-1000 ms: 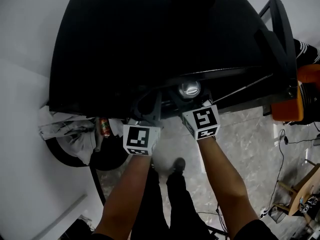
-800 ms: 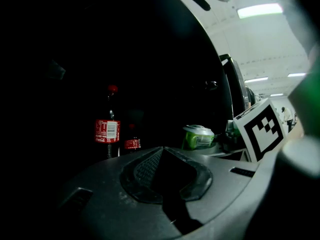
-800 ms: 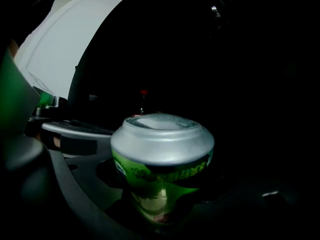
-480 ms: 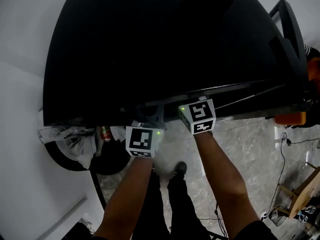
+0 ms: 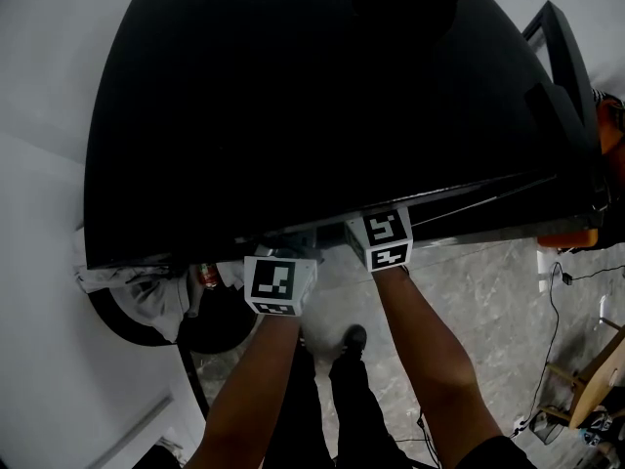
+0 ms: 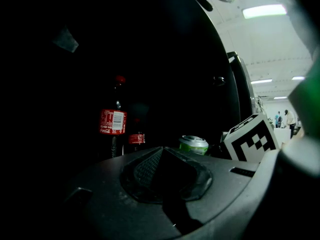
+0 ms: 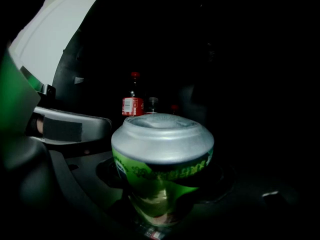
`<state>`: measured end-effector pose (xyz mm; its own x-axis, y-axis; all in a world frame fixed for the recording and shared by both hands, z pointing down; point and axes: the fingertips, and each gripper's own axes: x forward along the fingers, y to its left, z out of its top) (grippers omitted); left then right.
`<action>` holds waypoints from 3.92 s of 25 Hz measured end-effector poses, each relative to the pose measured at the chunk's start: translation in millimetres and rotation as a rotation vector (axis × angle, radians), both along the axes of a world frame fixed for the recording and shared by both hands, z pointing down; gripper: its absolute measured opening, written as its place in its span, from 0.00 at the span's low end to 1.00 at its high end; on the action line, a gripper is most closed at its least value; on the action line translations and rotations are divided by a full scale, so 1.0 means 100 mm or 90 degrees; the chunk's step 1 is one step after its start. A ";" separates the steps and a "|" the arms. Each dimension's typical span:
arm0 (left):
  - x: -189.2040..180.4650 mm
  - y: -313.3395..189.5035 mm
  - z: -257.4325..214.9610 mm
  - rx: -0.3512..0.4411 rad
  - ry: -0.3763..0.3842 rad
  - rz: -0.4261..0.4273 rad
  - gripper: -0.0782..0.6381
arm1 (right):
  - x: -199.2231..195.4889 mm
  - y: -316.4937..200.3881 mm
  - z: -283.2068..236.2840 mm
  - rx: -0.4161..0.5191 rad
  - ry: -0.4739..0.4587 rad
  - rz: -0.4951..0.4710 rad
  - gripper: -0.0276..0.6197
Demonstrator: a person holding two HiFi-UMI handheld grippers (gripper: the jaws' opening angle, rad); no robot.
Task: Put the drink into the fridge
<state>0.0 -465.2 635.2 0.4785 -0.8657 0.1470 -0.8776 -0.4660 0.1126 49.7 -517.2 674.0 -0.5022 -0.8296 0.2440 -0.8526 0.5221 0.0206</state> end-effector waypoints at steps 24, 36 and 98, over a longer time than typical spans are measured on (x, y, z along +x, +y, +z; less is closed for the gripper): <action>-0.01 -0.03 0.09 -0.018 0.005 -0.022 0.12 | 0.02 0.09 -0.02 0.036 -0.017 0.031 0.55; 0.01 0.27 -0.21 -0.026 0.011 -0.035 0.12 | 0.27 0.59 -0.63 0.049 -0.076 0.055 0.55; 0.47 5.65 -2.65 -0.024 0.048 0.368 0.12 | 0.29 6.15 -3.22 0.042 -0.110 -0.260 0.09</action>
<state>46.5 99.7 369.9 0.8817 -0.4565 0.1195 -0.4716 -0.8611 0.1902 78.6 98.0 351.9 -0.8208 -0.5654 0.0813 -0.5703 0.8192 -0.0602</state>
